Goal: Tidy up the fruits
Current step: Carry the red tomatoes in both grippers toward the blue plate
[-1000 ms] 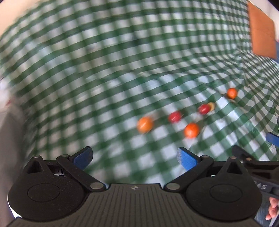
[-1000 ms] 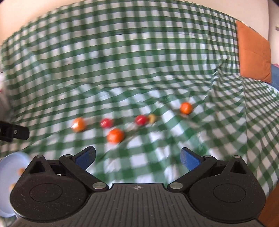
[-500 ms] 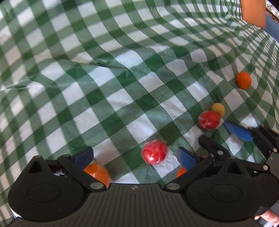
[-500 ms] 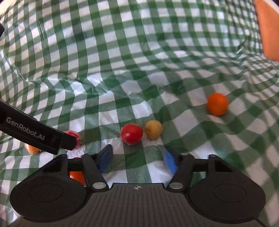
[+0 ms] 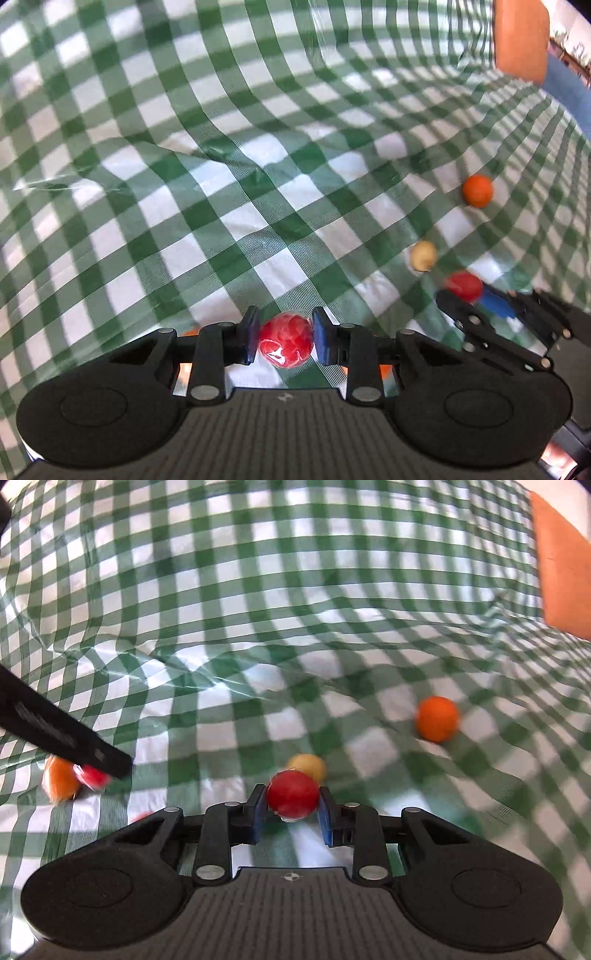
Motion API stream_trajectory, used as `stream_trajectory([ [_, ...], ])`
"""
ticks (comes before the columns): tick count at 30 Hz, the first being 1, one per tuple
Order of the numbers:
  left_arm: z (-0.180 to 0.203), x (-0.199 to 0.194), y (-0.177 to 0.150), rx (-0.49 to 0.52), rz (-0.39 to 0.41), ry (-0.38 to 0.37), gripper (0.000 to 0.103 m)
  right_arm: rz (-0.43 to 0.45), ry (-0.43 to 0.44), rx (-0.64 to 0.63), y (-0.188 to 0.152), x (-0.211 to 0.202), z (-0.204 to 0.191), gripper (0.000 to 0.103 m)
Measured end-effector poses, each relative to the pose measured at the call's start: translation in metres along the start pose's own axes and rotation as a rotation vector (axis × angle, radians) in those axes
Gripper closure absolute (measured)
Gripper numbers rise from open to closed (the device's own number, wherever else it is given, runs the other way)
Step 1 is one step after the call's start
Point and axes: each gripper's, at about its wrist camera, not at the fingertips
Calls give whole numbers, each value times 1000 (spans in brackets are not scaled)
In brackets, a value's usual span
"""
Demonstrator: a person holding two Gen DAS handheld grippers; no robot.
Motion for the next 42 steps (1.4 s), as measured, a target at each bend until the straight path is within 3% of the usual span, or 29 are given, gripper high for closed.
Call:
stream_trajectory([
  [5,3,-59,-31,-6,74,-2,70,14,-21,10,-15,-57,5,73],
  [10,-4,-116,-78,-40,99,52,70,48,3,5,-25,-119,-6,73],
  [23,-66,-249,-219,-234,85,189,70,65,266,-128,-48,-251,-112,73],
  [32,-105,-296,-279,-338,111,214,70,58,372,-274,-66,-310,-184,73],
  [42,-134,-306,-291,-397,134,220,70,64,389,-367,-65,-324,-218,73],
])
Point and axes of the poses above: each gripper's, at about its wrist camera, not at the fingertips, and x roughly the way its jaws point, z to its right, y to its top, and after that the axes turned 10 degrees about -x, right-handed
